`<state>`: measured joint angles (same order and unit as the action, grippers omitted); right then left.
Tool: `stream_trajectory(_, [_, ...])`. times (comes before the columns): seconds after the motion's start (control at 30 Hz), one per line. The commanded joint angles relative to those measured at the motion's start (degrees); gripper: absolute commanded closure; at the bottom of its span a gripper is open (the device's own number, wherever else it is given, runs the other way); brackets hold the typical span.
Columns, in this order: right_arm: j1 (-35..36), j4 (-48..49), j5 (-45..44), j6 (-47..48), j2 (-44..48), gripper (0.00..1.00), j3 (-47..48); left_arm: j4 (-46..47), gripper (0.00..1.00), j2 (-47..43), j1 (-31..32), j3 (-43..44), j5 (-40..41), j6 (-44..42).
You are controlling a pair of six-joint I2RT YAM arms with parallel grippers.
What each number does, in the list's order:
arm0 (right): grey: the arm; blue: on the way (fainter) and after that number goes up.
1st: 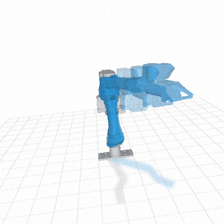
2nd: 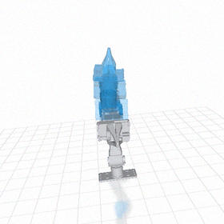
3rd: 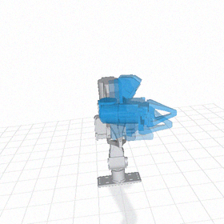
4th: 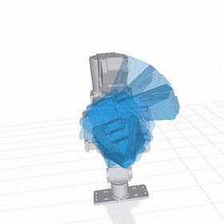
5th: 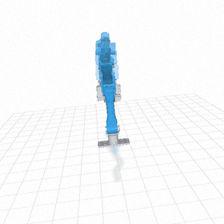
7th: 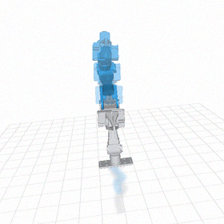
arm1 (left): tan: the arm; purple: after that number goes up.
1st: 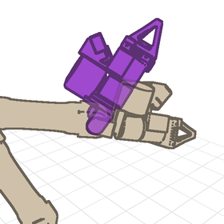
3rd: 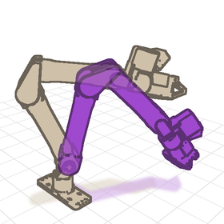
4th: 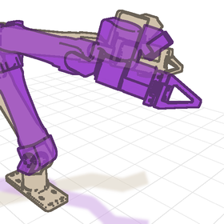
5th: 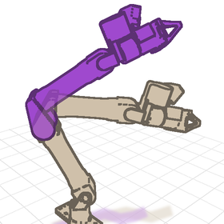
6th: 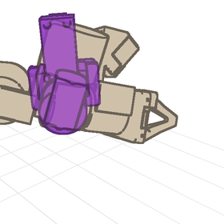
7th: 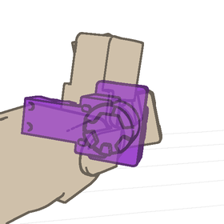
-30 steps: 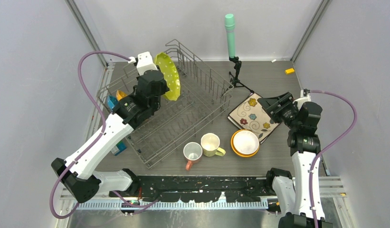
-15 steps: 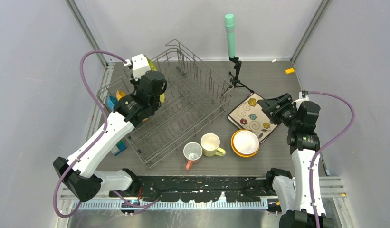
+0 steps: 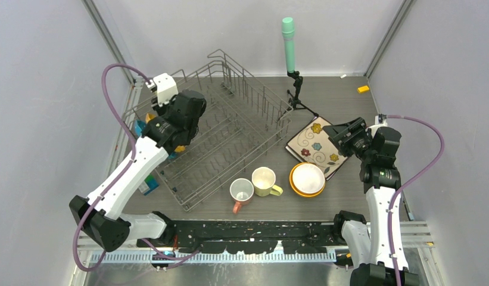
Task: Load the mixed dishes into the dish rack
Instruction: Insert the plate into the dish rack.
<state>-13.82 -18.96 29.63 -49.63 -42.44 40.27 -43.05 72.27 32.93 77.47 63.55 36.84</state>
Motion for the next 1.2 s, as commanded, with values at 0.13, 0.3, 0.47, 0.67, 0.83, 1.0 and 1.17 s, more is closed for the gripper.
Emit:
stream_trajectory(0.13, [0.22,0.48,-0.27,1.28,-0.29,0.39,0.16,-2.51,1.0,1.51,-2.94,3.24,3.37,9.03])
stream_trajectory(0.3, [0.23,0.27,-0.27,1.35,-0.26,0.39,0.12,-2.25,1.0,2.36,-4.57,1.47,2.8,10.03])
stream_trajectory(0.47, [0.27,0.05,-0.44,1.49,-0.23,0.39,-0.06,-2.76,1.0,3.86,-6.34,0.53,1.4,11.49])
stream_trajectory(0.67, [0.22,-0.01,-0.6,1.62,-0.38,0.39,-0.08,-3.8,1.0,6.03,-7.83,-0.37,-0.32,13.54])
stream_trajectory(0.83, [0.21,-0.02,-0.71,1.62,-0.68,0.39,0.23,-4.4,1.0,8.29,-8.14,-1.25,-1.49,14.7])
stream_trajectory(1.0, [0.22,0.24,-0.71,1.31,-0.97,0.39,-0.16,-4.87,1.0,10.67,-8.14,-1.94,-3.3,15.11])
stream_trajectory(1.17, [0.24,0.2,-0.87,1.14,-1.13,0.39,-0.09,-5.17,1.0,11.65,-8.22,-2.24,-3.72,15.28])
